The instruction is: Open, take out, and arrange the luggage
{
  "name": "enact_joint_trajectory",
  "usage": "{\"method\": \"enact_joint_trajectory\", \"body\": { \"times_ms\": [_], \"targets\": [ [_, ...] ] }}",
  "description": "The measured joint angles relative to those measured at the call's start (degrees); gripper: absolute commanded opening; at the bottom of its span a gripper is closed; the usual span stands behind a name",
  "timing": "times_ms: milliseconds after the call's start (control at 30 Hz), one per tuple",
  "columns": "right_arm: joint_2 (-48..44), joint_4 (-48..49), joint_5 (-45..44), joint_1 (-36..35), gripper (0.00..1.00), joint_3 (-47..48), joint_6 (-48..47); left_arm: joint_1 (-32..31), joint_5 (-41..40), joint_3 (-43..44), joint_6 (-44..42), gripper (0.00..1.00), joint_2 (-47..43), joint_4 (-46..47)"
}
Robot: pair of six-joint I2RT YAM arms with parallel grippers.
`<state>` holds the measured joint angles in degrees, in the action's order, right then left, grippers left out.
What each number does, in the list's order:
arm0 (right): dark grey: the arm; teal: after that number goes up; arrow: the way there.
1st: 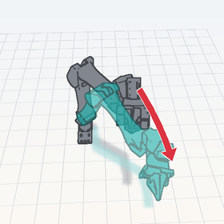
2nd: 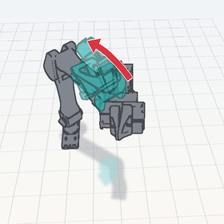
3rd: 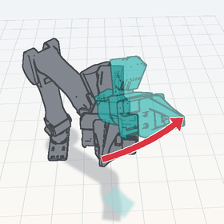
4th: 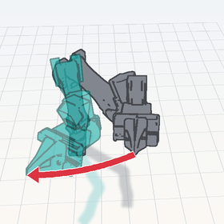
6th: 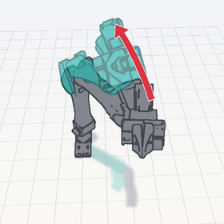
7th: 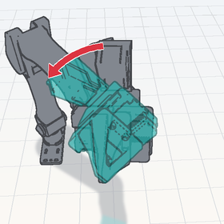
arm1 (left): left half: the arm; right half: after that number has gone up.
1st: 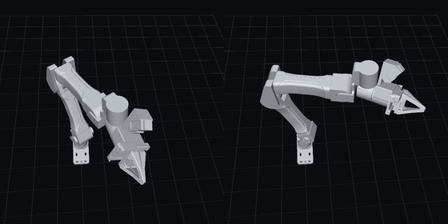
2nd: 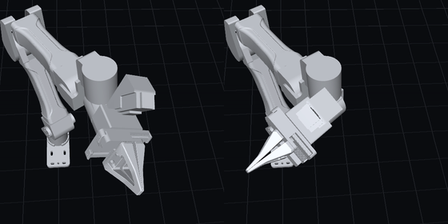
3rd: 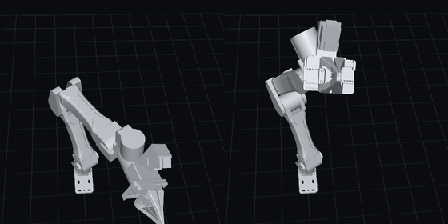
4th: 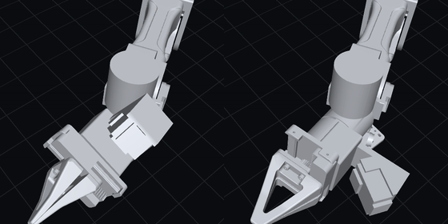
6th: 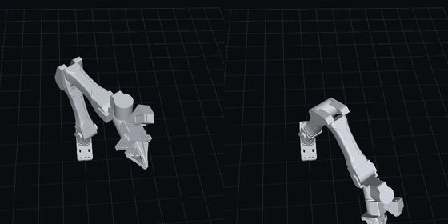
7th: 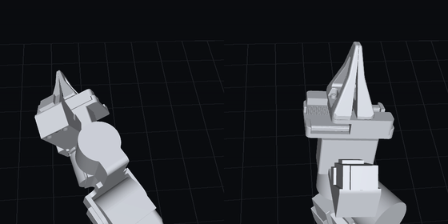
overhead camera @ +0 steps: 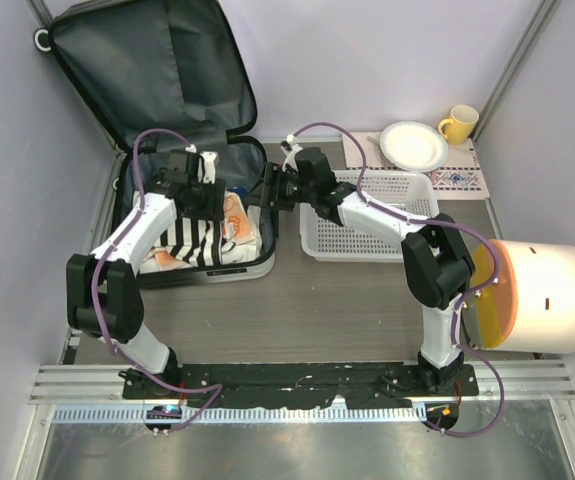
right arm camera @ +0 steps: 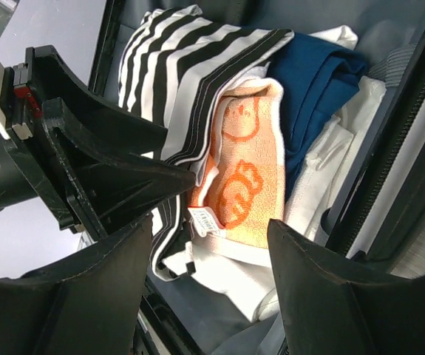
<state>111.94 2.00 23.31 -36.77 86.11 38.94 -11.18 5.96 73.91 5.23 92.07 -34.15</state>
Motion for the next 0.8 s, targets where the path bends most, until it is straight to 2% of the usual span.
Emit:
{"method": "enact_joint_trajectory", "body": {
  "times_ms": [300,467,567,600,633,667,733,767,800],
  "targets": [
    [0.00,0.07,-0.04,0.09,0.69,-0.74,0.00,-2.38,-6.95,1.09,1.73,0.56,1.22,1.70],
    [0.00,0.07,-0.07,0.09,0.70,-0.83,0.00,-3.43,-9.86,2.16,1.84,0.50,2.71,2.21],
    [0.00,0.04,-0.09,0.09,0.69,-0.83,-0.02,-3.67,-10.91,2.71,1.77,0.40,3.85,2.16],
    [0.00,0.07,-0.09,0.09,0.69,-0.83,-0.02,-3.69,-11.17,2.89,1.73,0.32,4.13,2.12],
    [0.00,0.07,-0.09,0.09,0.70,-0.83,-0.02,-3.69,-11.41,3.02,1.62,0.28,4.33,2.05],
    [0.00,0.09,-0.09,0.09,0.69,-0.83,-0.02,-3.69,-11.58,3.13,1.62,0.18,4.37,1.92],
    [0.00,0.07,-0.09,0.09,0.69,-0.83,-0.02,-3.65,-11.93,3.39,1.62,0.08,4.39,1.66],
    [0.00,0.09,-0.09,0.09,0.69,-0.83,0.00,-3.45,-11.96,3.52,1.70,0.00,4.39,1.60],
    [0.00,0.11,-0.09,0.11,0.69,-0.83,0.00,-3.13,-11.93,3.58,1.68,0.00,4.35,1.57]
  ]
}}
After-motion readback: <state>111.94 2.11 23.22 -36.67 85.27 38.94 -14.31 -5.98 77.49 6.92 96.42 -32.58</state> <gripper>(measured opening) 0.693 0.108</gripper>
